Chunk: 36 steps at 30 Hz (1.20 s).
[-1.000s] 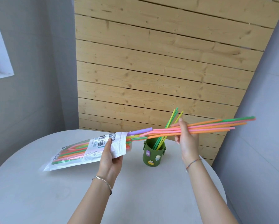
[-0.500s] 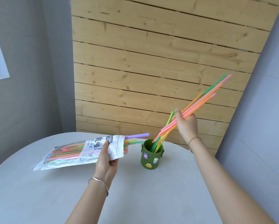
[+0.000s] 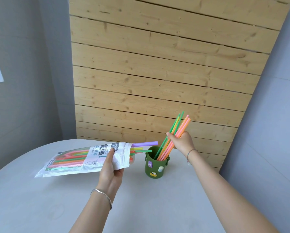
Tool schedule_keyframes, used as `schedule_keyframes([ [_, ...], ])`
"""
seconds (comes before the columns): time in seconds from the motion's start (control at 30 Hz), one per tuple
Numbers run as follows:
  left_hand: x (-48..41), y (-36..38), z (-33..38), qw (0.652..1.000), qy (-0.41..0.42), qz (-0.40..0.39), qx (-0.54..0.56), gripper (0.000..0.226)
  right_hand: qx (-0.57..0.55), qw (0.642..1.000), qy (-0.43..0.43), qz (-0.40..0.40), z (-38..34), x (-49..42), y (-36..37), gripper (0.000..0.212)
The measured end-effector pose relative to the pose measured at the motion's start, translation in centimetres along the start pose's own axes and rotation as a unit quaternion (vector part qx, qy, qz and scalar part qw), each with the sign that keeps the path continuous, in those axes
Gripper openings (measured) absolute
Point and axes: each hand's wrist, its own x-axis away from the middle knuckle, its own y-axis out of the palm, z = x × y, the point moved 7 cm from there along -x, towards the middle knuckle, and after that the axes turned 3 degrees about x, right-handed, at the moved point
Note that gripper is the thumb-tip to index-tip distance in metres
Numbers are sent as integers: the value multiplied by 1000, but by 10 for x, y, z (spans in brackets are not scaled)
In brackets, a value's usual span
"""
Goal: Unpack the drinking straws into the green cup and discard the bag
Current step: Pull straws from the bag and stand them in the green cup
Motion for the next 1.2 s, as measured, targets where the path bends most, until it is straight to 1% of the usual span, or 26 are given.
schedule_keyframes([
  [0.1, 4, 3, 0, 1000, 5, -10, -3, 34, 18, 1000, -8, -4, 2, -1, 1, 28],
  [0.17, 8, 6, 0, 1000, 8, -15, -9, 32, -1, 1000, -9, 30, 4, 0, -4, 31],
  [0.27, 10, 8, 0, 1000, 8, -16, -15, 36, -43, 994, 27, 96, 9, 12, -19, 42],
  [0.33, 10, 7, 0, 1000, 11, -13, -11, 41, -82, 988, 39, 124, 11, 25, -24, 45],
  [0.37, 11, 8, 0, 1000, 13, -15, -9, 43, -105, 984, 34, 138, 10, 34, -24, 44],
  [0.43, 16, 10, -1, 1000, 19, -22, -11, 40, -163, 974, 4, 158, 5, 54, -21, 34],
  [0.5, 22, 12, -4, 999, 12, -28, -12, 34, -214, 967, -27, 137, -2, 74, -7, 20],
  [0.57, 27, 12, -10, 999, 2, -30, -14, 37, -212, 973, -44, 80, -13, 90, 11, 13],
  [0.63, 30, 9, -17, 999, -8, -32, -24, 45, -182, 981, -66, 32, -21, 104, 30, 18],
  [0.67, 33, 7, -20, 999, -8, -28, -30, 45, -162, 983, -80, 16, -25, 111, 38, 22],
  [0.73, 37, 6, -24, 999, -2, -29, -44, 43, -124, 986, -108, 7, -28, 119, 52, 23],
  [0.8, 41, 6, -28, 998, -4, -32, -45, 43, -130, 984, -122, 15, -29, 122, 56, 18],
  [0.87, 39, 3, -28, 999, -11, -30, -40, 44, -175, 978, -112, 21, -29, 121, 51, 16],
  [0.93, 33, 0, -22, 999, -15, -29, -24, 43, -248, 965, -77, 26, -26, 117, 39, 18],
  [1.0, 28, -2, -14, 999, -16, -34, 0, 41, -315, 947, -42, 42, -21, 113, 22, 22],
  [1.07, 24, -3, -6, 999, -6, -36, 27, 41, -377, 923, -20, 75, -15, 110, 4, 24],
  [1.13, 24, -4, -2, 999, 1, -26, 34, 34, -419, 903, 2, 94, -8, 108, -3, 23],
  [1.2, 26, -2, -7, 999, -7, -34, 20, 41, -434, 898, 19, 67, -9, 110, 8, 19],
])
